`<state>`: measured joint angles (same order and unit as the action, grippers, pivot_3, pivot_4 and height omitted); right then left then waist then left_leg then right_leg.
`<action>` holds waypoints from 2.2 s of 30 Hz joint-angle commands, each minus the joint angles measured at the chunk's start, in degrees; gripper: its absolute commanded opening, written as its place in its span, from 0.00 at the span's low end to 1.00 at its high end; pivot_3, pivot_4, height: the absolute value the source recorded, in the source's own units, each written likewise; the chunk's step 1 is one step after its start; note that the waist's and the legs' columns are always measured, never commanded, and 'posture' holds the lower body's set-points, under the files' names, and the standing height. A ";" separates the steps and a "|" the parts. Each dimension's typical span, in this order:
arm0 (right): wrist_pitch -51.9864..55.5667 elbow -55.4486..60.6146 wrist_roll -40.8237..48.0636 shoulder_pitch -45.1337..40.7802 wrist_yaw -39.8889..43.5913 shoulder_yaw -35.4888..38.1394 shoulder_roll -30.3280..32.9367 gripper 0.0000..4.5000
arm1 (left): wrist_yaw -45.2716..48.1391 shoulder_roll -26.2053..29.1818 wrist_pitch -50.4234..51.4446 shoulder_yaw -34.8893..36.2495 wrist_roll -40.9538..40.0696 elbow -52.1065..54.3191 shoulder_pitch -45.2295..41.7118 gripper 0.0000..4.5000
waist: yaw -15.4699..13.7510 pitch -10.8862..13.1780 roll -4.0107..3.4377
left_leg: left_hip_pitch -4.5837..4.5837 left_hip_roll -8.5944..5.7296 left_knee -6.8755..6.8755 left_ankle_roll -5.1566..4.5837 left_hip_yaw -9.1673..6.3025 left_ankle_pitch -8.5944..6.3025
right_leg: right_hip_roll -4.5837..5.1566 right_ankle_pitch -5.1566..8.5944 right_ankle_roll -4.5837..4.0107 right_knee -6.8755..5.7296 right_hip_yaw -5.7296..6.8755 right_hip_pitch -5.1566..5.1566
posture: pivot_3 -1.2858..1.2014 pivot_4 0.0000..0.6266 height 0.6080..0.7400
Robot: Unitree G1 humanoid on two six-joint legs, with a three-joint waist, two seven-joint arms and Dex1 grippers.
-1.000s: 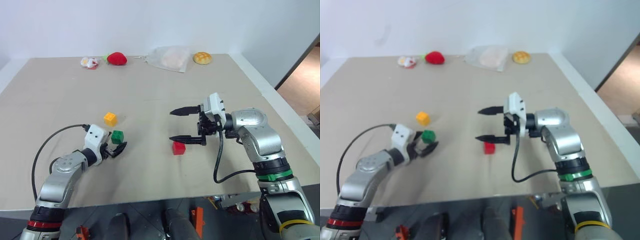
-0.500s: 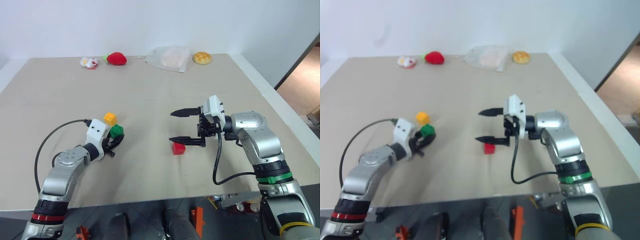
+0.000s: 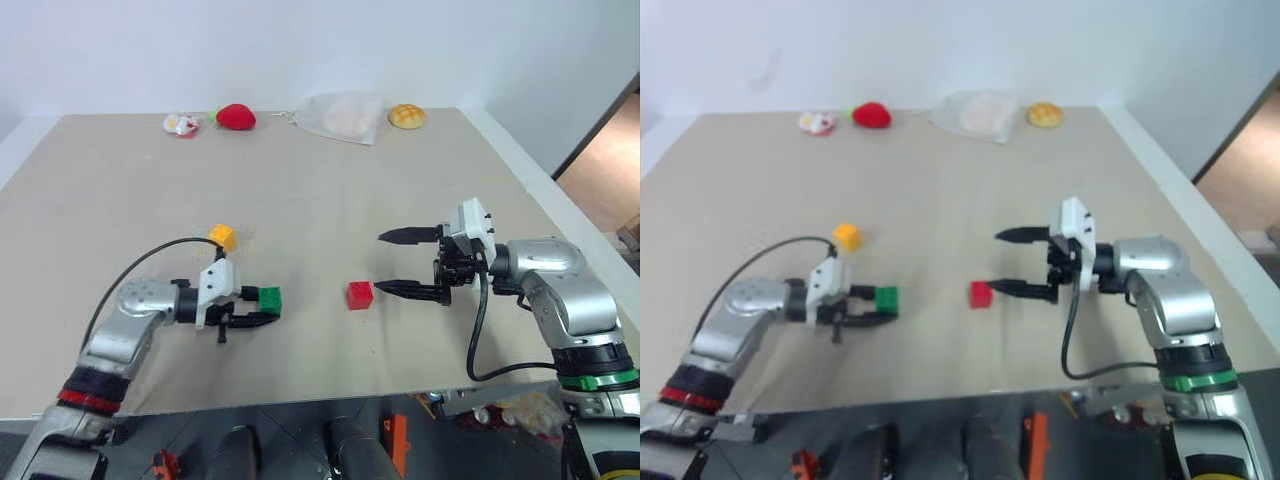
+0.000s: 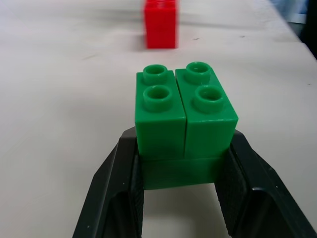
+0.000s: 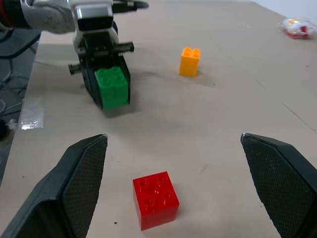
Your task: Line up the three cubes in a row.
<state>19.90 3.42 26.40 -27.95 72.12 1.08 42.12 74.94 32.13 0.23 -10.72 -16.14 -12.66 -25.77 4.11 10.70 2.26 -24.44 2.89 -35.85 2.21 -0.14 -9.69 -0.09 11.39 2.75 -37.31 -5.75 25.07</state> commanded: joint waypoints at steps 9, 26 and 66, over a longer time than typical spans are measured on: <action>4.21 9.49 3.85 4.72 -4.88 5.60 2.98 1.00 | 4.78 -8.70 -10.93 -3.24 5.25 -19.70 -12.85 0.30 | 0.16 0.00 0.00 | -0.04 0.00 0.01 -0.01 -0.05 -0.01 | -0.06 -0.01 0.03 0.00 -0.04 0.02 | 0.52 0.24 1.00; 4.64 9.17 4.20 3.86 -6.76 4.99 2.58 1.00 | 0.38 -13.88 -9.59 -3.27 8.94 -23.34 -13.48 0.30 | -0.47 -0.02 -0.04 | -0.11 -0.14 -0.43 -0.04 -0.18 0.01 | -0.03 -0.07 0.15 0.00 -0.12 -0.20 | 0.52 0.24 1.00; -2.14 -4.47 -8.91 -14.41 -17.48 -7.50 -14.70 1.00 | -20.47 9.43 15.23 25.51 -5.73 12.46 21.12 0.95 | 1.28 -0.02 -0.05 | 0.09 0.22 0.39 -0.20 -0.13 0.12 | -0.46 0.09 -0.27 -0.17 -0.24 0.16 | 0.52 0.24 1.00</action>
<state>19.26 -2.27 17.19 -41.79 53.37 -6.84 27.09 55.96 41.37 17.75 13.17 -22.98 1.19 -4.36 5.38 10.69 2.20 -24.36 3.10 -35.45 2.00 -0.26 -9.58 -0.54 11.49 2.48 -37.48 -5.99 25.24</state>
